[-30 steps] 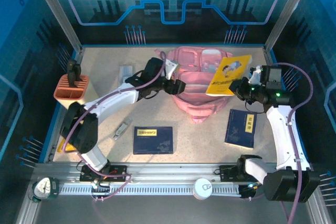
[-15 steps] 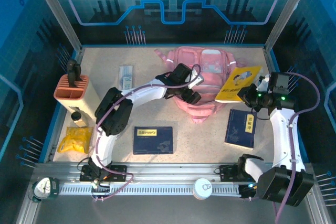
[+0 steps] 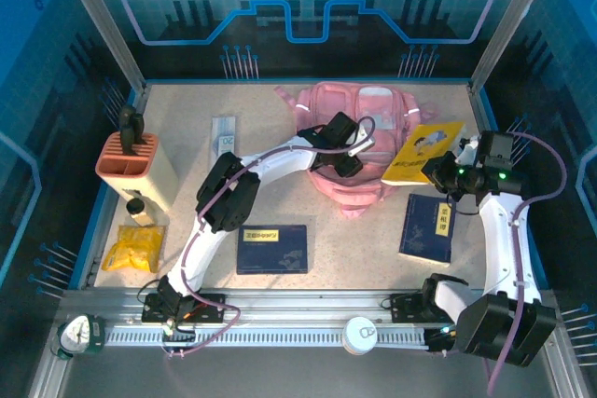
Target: Pack the student bag
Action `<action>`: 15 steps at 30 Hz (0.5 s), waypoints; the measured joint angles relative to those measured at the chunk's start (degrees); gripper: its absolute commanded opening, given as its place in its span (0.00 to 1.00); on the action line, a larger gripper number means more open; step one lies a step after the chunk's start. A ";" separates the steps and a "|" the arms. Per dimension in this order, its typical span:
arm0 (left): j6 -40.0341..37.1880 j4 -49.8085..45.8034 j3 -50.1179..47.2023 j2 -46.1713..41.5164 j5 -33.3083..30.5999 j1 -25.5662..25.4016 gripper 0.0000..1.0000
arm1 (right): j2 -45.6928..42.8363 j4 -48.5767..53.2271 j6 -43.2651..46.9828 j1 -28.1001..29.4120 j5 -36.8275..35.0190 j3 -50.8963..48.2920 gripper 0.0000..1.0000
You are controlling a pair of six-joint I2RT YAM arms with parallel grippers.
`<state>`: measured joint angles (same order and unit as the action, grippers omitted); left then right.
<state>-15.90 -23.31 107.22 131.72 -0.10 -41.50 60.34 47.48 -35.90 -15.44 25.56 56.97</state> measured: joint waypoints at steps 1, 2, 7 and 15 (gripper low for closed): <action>0.09 -0.02 0.00 0.00 -0.46 -0.11 0.21 | 0.00 0.02 0.00 -0.02 0.33 -0.02 0.00; 0.26 -0.02 0.00 0.00 -1.01 -0.20 0.17 | 0.00 0.00 0.04 0.00 0.42 -0.02 0.00; 1.01 1.22 -2.27 -1.36 -3.28 -0.24 0.03 | 0.02 -0.61 0.24 -0.02 1.25 -0.15 0.00; 5.53 0.94 -12.15 -10.73 -8.24 0.13 0.00 | 2.10 -1.68 1.07 0.63 2.99 -0.15 0.00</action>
<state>-10.37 -22.37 95.07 120.99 -8.34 -41.36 62.43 45.80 -34.83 -14.81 28.56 56.82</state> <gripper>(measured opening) 0.078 0.138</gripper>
